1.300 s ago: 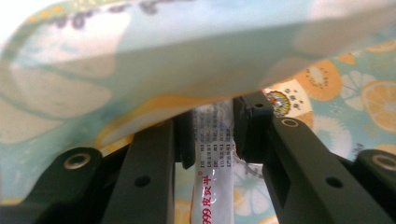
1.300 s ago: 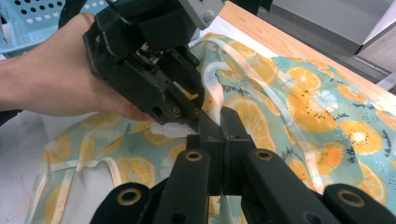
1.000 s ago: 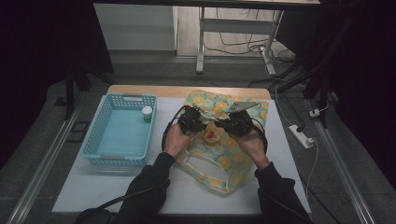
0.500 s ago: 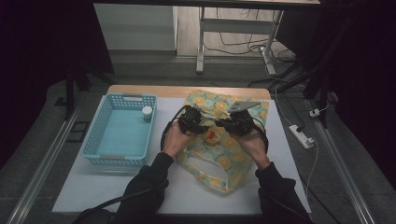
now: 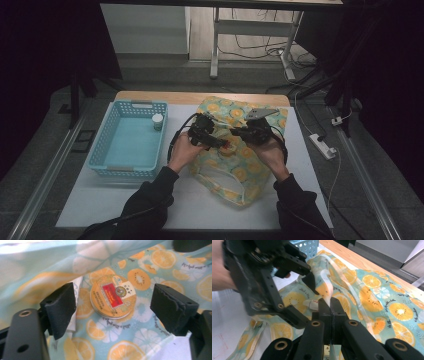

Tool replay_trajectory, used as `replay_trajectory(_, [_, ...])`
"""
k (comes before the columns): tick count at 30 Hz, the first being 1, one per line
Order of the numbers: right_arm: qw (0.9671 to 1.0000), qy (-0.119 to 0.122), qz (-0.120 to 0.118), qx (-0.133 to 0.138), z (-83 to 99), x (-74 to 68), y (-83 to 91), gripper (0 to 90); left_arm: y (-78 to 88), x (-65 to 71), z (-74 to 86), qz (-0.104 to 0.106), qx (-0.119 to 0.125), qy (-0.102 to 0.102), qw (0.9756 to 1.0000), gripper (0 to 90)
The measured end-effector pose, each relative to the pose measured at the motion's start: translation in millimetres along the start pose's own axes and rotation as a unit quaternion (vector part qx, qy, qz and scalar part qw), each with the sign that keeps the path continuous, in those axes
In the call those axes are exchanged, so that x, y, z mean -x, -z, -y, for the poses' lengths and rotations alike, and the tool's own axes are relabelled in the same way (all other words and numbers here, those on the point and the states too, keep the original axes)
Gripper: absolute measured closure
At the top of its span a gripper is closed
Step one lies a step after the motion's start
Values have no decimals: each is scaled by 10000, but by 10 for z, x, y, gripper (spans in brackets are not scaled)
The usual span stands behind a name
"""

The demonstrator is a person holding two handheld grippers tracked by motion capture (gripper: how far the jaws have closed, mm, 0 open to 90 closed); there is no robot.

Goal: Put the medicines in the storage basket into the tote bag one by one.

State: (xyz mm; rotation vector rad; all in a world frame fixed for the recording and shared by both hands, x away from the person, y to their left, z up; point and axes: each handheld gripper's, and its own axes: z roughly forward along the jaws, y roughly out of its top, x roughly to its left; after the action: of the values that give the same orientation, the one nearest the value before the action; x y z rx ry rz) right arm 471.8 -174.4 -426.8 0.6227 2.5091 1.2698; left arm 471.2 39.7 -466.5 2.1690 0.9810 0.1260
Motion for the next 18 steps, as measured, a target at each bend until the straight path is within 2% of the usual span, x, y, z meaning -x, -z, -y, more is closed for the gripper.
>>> replay_trajectory(3, [10000,-1,-2,-6,0,2,1,894,63,15,4,72,17,78,9999,143])
replay_trajectory(7, [10000,-6,3,-9,1,4,3,895,145,3,34,199,52,41,9998,46])
replay_trajectory(11, [10000,-5,0,-9,1,0,0,894,224,-48,82,263,133,49,9996,17])
replay_trajectory(15, [10000,20,-8,-33,3,-3,-11,894,290,-120,131,488,160,56,9987,0])
replay_trajectory(18, [10000,21,-8,-40,5,-1,-12,894,349,-146,155,424,126,-20,9990,0])
